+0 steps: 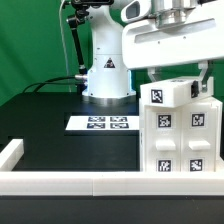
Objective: Assemble cabinet
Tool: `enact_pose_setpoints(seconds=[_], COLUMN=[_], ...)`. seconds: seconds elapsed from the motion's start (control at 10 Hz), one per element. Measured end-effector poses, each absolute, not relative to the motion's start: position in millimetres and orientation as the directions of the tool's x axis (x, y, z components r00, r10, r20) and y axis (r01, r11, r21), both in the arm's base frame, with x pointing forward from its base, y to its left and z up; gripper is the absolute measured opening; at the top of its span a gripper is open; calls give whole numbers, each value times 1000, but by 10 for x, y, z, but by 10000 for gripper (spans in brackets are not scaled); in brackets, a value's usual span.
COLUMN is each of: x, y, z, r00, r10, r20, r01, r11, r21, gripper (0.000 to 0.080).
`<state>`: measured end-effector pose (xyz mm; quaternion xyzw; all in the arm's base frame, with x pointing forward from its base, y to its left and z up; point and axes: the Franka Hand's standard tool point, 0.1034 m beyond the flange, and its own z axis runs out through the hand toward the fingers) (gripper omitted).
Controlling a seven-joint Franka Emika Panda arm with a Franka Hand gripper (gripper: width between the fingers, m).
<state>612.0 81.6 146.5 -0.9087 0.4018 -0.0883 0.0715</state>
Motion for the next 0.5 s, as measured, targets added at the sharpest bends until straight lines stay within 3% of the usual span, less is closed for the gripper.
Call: enact_pose_setpoints(seconds=[0.2, 0.5], x=[6099, 6043], y=[830, 876], z=[1459, 1440], r00=[543, 281], r10=[-838, -958], r20=[55, -54], r01=[-814, -944], r11=[-541, -266], r21=[-212, -196], gripper=[556, 556])
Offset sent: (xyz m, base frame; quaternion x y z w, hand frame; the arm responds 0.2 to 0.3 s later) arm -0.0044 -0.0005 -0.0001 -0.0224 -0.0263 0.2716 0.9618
